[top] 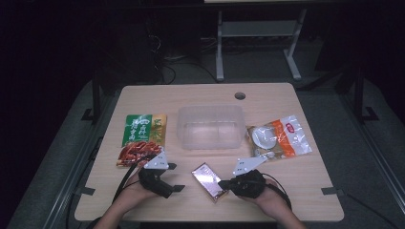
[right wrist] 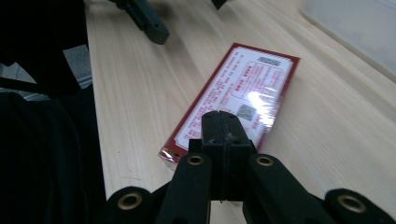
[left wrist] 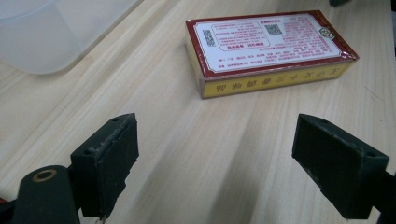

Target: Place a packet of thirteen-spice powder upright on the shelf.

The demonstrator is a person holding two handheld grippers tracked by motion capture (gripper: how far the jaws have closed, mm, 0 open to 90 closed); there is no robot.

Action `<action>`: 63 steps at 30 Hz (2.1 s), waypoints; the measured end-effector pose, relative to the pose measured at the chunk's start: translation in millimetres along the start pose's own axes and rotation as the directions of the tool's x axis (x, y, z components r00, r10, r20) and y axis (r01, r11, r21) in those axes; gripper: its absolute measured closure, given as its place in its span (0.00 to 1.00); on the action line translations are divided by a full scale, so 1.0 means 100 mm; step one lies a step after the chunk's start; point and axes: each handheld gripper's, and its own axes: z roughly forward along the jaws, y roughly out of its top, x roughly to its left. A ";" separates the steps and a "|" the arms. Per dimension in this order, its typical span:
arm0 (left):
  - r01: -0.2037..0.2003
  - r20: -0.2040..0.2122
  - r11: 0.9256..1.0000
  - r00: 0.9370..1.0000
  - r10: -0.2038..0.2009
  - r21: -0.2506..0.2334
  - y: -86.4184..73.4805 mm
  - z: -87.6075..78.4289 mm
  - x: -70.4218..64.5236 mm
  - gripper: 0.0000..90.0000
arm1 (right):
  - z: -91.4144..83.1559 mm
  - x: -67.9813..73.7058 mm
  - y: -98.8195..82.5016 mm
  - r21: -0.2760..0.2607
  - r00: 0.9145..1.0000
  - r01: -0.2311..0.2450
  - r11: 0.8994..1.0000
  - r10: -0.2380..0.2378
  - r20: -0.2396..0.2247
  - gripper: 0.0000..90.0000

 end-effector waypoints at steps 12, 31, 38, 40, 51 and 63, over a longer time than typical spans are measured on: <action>-0.019 0.004 1.000 1.000 0.019 -0.011 0.02 0.00 -0.01 0.16 | 0.28 0.26 0.09 0.038 0.998 0.053 0.998 -0.051 -0.047 1.00; -0.014 0.003 1.000 1.000 0.014 -0.012 0.01 -0.02 -0.02 0.16 | 0.20 0.07 -0.04 0.121 0.999 0.023 0.992 -0.026 0.022 1.00; -0.012 0.005 1.000 1.000 0.012 -0.015 0.02 -0.01 -0.02 0.16 | 0.09 -0.10 -0.09 0.106 0.998 -0.014 0.994 0.007 0.066 1.00; -0.017 0.008 1.000 1.000 0.018 -0.013 0.02 -0.01 -0.02 0.16 | 0.07 -0.14 -0.10 0.103 0.997 -0.014 0.995 0.006 0.080 1.00; -0.025 0.032 1.000 0.999 0.025 -0.008 0.06 0.06 -0.10 0.16 | -0.06 -0.19 -0.13 0.057 0.996 -0.051 0.997 0.047 0.078 0.80; -0.062 0.039 0.998 0.997 0.061 0.003 0.22 0.19 -0.17 0.14 | -0.40 -0.36 -0.35 0.018 0.979 -0.097 0.995 0.092 0.182 0.42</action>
